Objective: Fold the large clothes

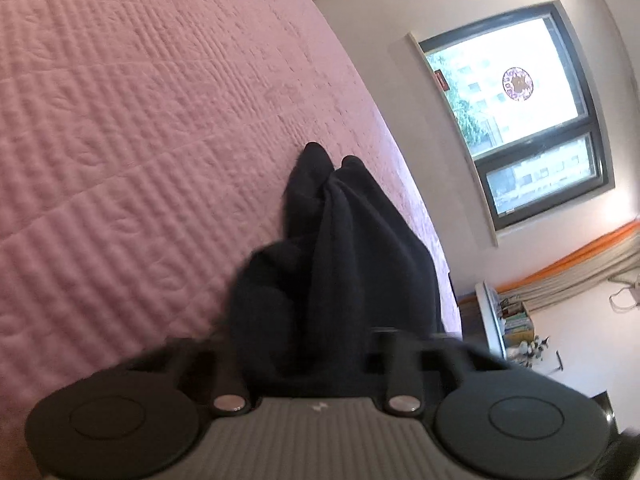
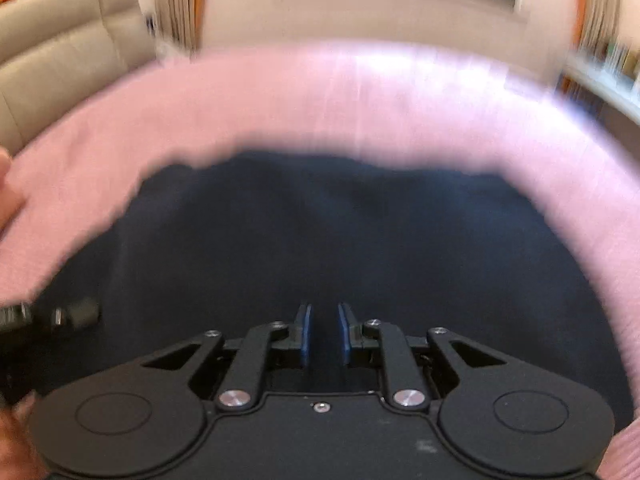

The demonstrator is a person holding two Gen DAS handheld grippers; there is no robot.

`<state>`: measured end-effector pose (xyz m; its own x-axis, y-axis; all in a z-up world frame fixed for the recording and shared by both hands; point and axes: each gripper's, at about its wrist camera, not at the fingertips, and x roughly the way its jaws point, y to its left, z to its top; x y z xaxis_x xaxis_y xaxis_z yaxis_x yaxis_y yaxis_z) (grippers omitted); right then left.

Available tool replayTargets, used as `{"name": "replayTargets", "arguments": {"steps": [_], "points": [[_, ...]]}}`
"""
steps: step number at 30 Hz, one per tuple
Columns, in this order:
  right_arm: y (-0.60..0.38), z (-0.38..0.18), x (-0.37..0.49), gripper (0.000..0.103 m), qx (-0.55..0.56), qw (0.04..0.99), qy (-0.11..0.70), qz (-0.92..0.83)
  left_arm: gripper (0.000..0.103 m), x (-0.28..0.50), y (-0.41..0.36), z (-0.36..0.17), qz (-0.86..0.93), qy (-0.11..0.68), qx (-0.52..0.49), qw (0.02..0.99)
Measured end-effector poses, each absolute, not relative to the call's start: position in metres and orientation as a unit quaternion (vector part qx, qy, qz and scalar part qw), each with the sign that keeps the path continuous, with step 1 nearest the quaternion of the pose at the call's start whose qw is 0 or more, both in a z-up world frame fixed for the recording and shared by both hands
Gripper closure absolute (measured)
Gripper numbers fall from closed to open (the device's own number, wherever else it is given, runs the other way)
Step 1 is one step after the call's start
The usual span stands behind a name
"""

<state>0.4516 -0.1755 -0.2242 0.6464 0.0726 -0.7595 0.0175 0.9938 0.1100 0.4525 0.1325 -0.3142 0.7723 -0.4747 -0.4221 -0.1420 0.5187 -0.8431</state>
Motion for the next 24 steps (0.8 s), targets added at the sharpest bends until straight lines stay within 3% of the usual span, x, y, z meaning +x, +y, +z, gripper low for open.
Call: {"name": "replayTargets", "arguments": {"steps": [7, 12, 14, 21, 24], "points": [[-0.205, -0.240, 0.444, 0.085, 0.132, 0.903, 0.402, 0.066, 0.095, 0.460, 0.078, -0.239, -0.226, 0.255, -0.413, 0.844], [-0.245, -0.248, 0.446, 0.089, 0.253, 0.874, 0.403, 0.097, 0.093, 0.475, -0.019, -0.199, -0.356, 0.246, -0.371, 0.822], [-0.272, -0.249, 0.444, 0.098, 0.317, 0.851, 0.406, 0.100, 0.093, 0.483, -0.056, -0.201, -0.393, 0.259, -0.373, 0.800], [-0.406, -0.208, 0.392, 0.087, 0.337, 0.867, 0.368, -0.012, 0.093, 0.510, -0.173, -0.206, -0.466, 0.298, -0.344, 0.759], [-0.452, -0.210, 0.378, 0.085, 0.317, 0.867, 0.379, -0.058, 0.093, 0.524, -0.222, -0.241, -0.443, 0.363, -0.311, 0.759]]}}
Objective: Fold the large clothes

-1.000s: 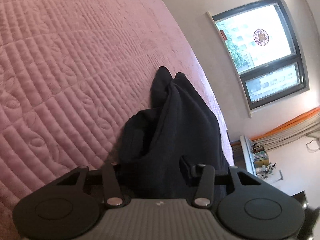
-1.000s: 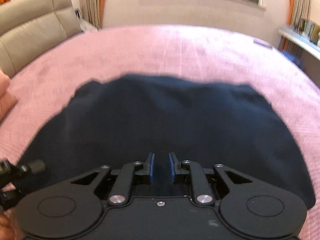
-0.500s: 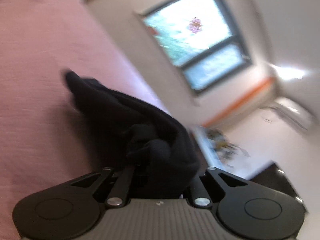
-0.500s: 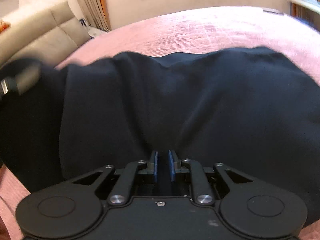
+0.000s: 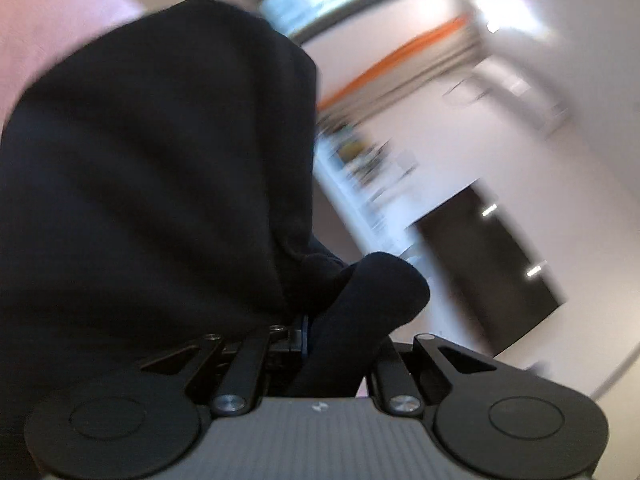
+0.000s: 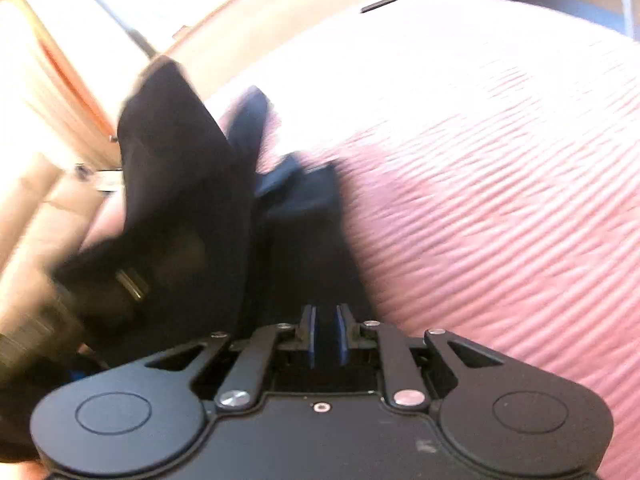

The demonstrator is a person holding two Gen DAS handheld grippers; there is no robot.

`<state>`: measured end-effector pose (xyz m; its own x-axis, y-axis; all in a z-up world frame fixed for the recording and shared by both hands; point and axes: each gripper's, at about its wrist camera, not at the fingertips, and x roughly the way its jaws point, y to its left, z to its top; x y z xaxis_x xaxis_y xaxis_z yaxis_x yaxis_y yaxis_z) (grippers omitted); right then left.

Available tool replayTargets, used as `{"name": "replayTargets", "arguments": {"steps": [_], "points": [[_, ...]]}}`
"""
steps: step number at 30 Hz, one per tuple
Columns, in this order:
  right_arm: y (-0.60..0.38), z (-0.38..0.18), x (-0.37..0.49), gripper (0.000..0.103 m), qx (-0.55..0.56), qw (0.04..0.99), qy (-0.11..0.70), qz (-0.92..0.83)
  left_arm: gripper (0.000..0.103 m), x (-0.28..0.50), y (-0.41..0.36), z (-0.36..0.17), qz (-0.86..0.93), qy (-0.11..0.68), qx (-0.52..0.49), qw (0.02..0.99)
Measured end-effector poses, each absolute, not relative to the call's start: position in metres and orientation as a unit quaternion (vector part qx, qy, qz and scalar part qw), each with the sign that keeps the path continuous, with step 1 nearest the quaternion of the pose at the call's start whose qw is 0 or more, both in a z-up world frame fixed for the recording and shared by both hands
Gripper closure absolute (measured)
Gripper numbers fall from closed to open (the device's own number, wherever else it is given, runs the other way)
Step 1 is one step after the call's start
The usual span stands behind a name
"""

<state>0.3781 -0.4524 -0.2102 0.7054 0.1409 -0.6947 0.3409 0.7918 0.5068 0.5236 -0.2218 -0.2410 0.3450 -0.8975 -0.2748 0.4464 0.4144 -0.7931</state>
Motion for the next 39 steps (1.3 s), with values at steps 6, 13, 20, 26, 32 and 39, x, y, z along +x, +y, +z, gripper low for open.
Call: {"name": "replayTargets", "arguments": {"steps": [6, 13, 20, 26, 32, 39], "points": [[-0.497, -0.198, 0.396, 0.085, 0.225, 0.895, 0.379, -0.068, 0.084, 0.519, -0.285, -0.273, -0.405, 0.416, -0.159, 0.798], [-0.468, -0.128, 0.476, 0.076, 0.099, 0.941, 0.301, 0.119, 0.057, 0.502, -0.263, -0.204, -0.405, 0.368, -0.123, 0.828], [-0.387, -0.122, 0.544, 0.076, -0.020, 0.921, 0.287, 0.263, 0.059, 0.517, -0.217, -0.185, -0.342, 0.370, -0.194, 0.842], [-0.361, -0.183, 0.591, 0.082, -0.116, 0.907, 0.348, 0.208, 0.071, 0.515, -0.226, -0.235, -0.329, 0.397, -0.175, 0.839], [-0.390, -0.238, 0.617, 0.083, -0.065, 0.911, 0.388, 0.126, 0.074, 0.511, -0.247, -0.240, -0.331, 0.379, -0.138, 0.853], [-0.433, -0.187, 0.572, 0.065, -0.030, 0.932, 0.361, 0.021, 0.072, 0.502, -0.221, -0.222, -0.339, 0.399, -0.113, 0.845]]}}
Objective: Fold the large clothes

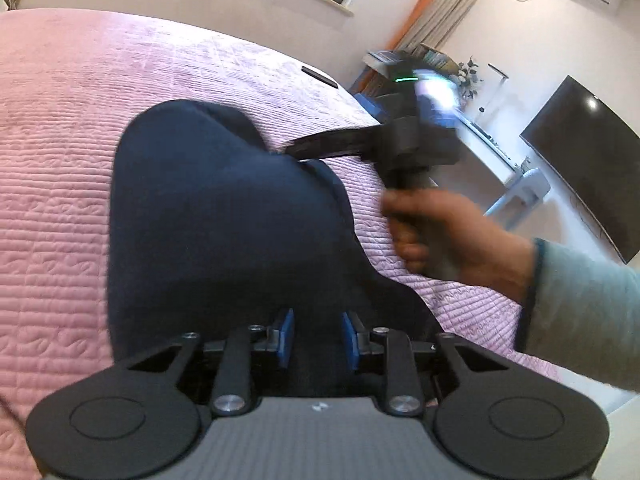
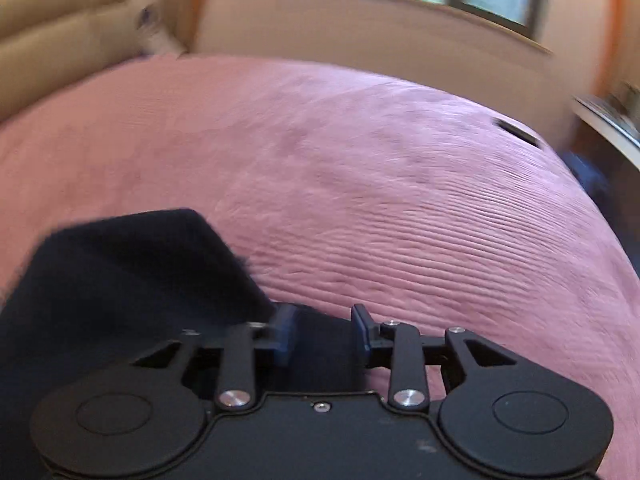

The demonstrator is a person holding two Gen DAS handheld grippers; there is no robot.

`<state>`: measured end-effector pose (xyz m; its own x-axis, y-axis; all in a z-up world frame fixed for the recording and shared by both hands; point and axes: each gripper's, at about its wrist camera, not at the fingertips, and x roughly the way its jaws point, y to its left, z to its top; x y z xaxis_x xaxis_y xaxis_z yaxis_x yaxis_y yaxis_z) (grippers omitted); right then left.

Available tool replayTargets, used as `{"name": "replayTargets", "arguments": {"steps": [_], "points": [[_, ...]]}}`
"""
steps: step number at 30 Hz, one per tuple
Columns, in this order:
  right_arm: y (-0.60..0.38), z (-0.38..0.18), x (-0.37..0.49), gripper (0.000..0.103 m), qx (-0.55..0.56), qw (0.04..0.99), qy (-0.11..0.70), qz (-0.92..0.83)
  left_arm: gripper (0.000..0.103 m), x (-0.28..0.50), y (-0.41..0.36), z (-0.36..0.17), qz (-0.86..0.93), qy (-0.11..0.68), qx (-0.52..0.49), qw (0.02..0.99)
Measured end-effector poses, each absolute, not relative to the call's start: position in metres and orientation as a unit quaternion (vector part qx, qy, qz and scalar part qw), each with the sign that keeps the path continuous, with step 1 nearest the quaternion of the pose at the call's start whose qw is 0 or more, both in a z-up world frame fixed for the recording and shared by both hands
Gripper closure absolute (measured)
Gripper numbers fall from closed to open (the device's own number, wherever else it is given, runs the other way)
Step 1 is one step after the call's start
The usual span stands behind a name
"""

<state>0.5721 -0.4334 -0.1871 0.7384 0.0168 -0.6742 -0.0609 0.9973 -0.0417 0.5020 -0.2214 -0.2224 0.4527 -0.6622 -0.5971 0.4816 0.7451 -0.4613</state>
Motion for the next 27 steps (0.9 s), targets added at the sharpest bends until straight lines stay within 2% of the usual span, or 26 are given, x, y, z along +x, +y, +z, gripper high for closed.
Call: {"name": "replayTargets", "arguments": {"steps": [5, 7, 9, 10, 11, 12, 14, 15, 17, 21, 23, 24, 25, 27], "points": [[-0.428, -0.148, 0.496, 0.065, 0.050, 0.933, 0.349, 0.073, 0.071, 0.493, -0.205, -0.198, -0.263, 0.350, -0.151, 0.886], [-0.407, -0.160, 0.485, 0.068, 0.068, 0.918, 0.375, 0.111, 0.071, 0.501, -0.204, -0.202, -0.219, 0.335, -0.178, 0.899], [-0.385, -0.188, 0.485, 0.070, 0.025, 0.911, 0.399, 0.103, 0.072, 0.512, -0.207, -0.211, -0.205, 0.336, -0.178, 0.902], [-0.384, -0.205, 0.484, 0.070, 0.005, 0.909, 0.408, 0.084, 0.073, 0.515, -0.209, -0.219, -0.215, 0.349, -0.170, 0.896], [-0.394, -0.216, 0.479, 0.077, 0.011, 0.908, 0.412, 0.067, 0.075, 0.516, -0.208, -0.227, -0.230, 0.362, -0.176, 0.886], [-0.408, -0.220, 0.474, 0.076, 0.029, 0.904, 0.423, 0.053, 0.077, 0.515, -0.206, -0.233, -0.245, 0.373, -0.189, 0.875], [-0.427, -0.219, 0.461, 0.048, 0.030, 0.900, 0.434, 0.020, 0.085, 0.508, -0.202, -0.236, -0.258, 0.388, -0.195, 0.863], [-0.433, -0.214, 0.455, 0.055, 0.031, 0.897, 0.441, 0.008, 0.085, 0.502, -0.201, -0.236, -0.261, 0.395, -0.189, 0.860], [-0.438, -0.198, 0.440, 0.061, 0.038, 0.893, 0.448, 0.001, 0.086, 0.493, -0.199, -0.233, -0.263, 0.403, -0.191, 0.856], [-0.416, -0.168, 0.410, 0.062, 0.052, 0.904, 0.420, 0.052, 0.085, 0.474, -0.199, -0.229, -0.271, 0.404, -0.163, 0.858], [-0.400, -0.189, 0.409, 0.086, 0.014, 0.893, 0.445, 0.068, 0.085, 0.464, -0.201, -0.235, -0.271, 0.413, -0.149, 0.857], [-0.396, -0.210, 0.411, 0.103, -0.004, 0.878, 0.475, 0.066, 0.085, 0.463, -0.201, -0.237, -0.268, 0.419, -0.151, 0.854], [-0.400, -0.230, 0.410, 0.103, -0.005, 0.861, 0.505, 0.056, 0.085, 0.463, -0.200, -0.239, -0.268, 0.423, -0.155, 0.852], [-0.416, -0.231, 0.405, 0.103, 0.029, 0.858, 0.510, 0.055, 0.088, 0.463, -0.202, -0.244, -0.273, 0.428, -0.144, 0.849]]}}
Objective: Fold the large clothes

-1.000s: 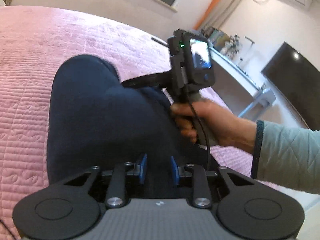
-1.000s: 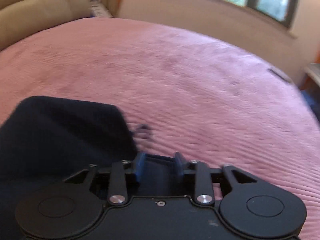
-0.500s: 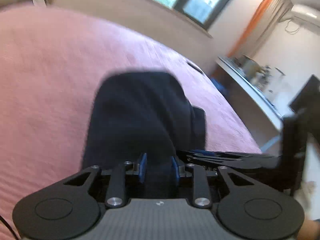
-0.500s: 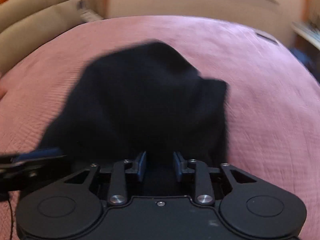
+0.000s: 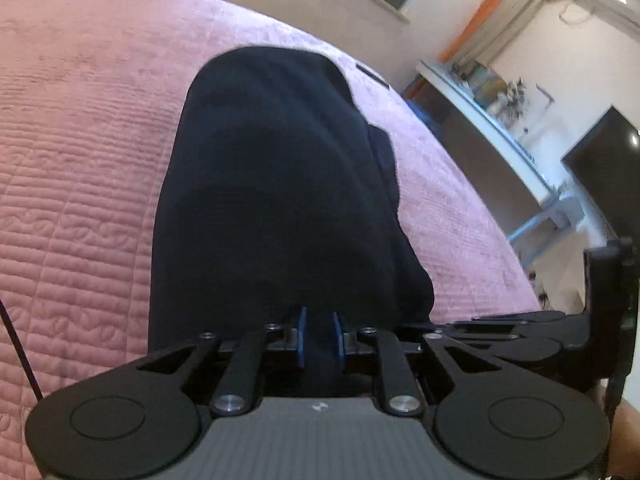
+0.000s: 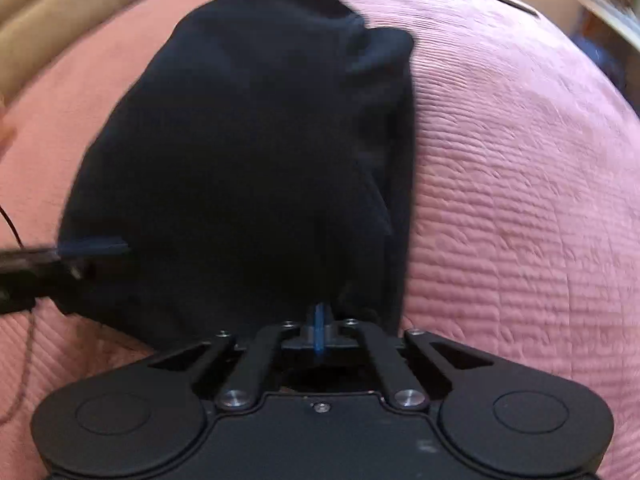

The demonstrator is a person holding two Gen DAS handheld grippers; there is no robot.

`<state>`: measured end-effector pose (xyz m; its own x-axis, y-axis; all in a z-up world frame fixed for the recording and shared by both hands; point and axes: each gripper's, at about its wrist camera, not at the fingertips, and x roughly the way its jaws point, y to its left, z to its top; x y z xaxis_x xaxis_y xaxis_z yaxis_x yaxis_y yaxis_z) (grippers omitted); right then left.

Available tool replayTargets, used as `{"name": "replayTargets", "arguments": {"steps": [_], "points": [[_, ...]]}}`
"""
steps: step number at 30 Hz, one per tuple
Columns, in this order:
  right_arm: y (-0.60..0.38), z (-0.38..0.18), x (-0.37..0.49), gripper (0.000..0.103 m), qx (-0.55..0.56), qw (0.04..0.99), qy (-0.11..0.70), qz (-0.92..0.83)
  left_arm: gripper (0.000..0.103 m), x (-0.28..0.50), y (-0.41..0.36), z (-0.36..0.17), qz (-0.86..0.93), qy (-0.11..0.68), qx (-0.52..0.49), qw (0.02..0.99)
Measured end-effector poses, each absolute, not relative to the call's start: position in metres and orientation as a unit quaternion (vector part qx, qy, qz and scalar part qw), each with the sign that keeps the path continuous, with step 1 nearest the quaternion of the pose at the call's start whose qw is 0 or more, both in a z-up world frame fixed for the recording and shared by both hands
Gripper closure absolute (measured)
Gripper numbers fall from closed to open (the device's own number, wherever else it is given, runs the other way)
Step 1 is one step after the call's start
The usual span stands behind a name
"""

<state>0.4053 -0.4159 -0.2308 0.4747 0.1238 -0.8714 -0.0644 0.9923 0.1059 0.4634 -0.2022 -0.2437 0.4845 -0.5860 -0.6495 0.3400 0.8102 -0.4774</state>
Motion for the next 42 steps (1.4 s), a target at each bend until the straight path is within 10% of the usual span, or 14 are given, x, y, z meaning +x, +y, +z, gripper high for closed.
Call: {"name": "replayTargets", "arguments": {"steps": [11, 22, 26, 29, 42], "points": [[-0.376, -0.130, 0.532, 0.096, 0.023, 0.915, 0.346, 0.205, 0.073, 0.476, -0.197, -0.203, -0.257, 0.368, -0.149, 0.881], [-0.328, -0.228, 0.694, 0.103, -0.039, 0.907, 0.401, 0.124, 0.080, 0.490, -0.193, -0.228, -0.281, 0.377, -0.154, 0.869], [-0.342, -0.192, 0.658, 0.103, -0.060, 0.926, 0.362, 0.089, 0.078, 0.488, -0.188, -0.217, -0.284, 0.376, -0.159, 0.867], [-0.363, -0.169, 0.608, 0.084, 0.007, 0.928, 0.352, 0.120, 0.070, 0.491, -0.177, -0.207, -0.271, 0.356, -0.172, 0.878], [-0.421, -0.224, 0.446, 0.088, 0.040, 0.863, 0.501, 0.044, 0.076, 0.468, -0.177, -0.234, -0.269, 0.391, -0.178, 0.862]]}}
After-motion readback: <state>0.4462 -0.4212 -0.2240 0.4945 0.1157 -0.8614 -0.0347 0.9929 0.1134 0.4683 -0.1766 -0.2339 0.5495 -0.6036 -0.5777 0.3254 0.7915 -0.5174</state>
